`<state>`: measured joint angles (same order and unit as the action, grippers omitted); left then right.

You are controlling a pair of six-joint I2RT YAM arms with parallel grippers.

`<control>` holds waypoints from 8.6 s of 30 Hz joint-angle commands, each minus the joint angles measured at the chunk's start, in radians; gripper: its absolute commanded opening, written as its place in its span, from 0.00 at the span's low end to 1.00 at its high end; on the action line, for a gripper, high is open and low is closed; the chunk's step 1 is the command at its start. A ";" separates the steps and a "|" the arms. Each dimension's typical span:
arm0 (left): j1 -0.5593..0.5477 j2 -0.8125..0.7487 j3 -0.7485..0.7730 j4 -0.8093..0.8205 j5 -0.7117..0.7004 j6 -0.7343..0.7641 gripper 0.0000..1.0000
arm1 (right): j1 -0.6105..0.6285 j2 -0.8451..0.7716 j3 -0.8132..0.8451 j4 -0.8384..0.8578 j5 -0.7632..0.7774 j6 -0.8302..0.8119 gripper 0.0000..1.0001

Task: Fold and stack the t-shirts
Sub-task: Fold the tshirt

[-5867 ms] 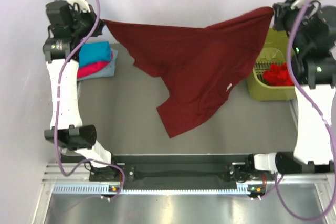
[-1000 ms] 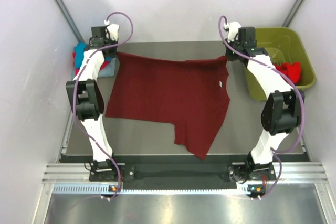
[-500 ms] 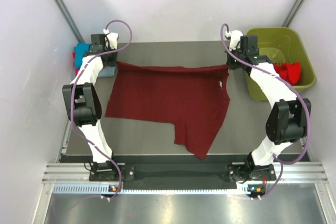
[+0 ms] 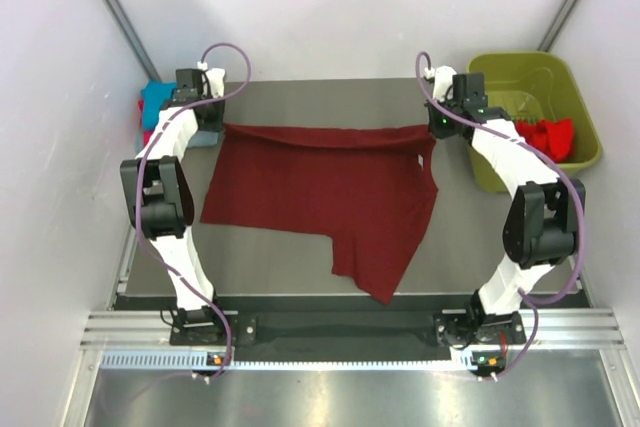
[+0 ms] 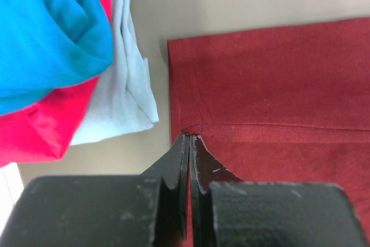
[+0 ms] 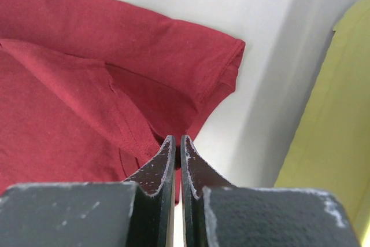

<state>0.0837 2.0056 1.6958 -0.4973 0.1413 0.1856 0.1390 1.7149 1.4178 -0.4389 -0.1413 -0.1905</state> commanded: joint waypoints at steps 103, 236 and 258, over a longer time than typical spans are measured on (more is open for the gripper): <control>-0.073 0.262 0.223 -0.118 0.207 -0.284 0.26 | 0.303 0.203 0.107 -0.110 -0.199 0.184 0.17; -0.047 -0.343 -0.231 -0.105 -0.035 -0.414 0.51 | 0.573 -0.222 -0.657 -0.310 -0.011 -0.698 0.15; 0.171 -0.439 -0.650 -0.303 0.147 -0.598 0.56 | 0.511 -0.210 -0.534 -0.330 0.002 -0.656 0.00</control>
<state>0.2306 1.5646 1.0595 -0.7967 0.2646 -0.3916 0.6598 1.4960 0.8410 -0.7696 -0.1230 -0.8589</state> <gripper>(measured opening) 0.557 0.014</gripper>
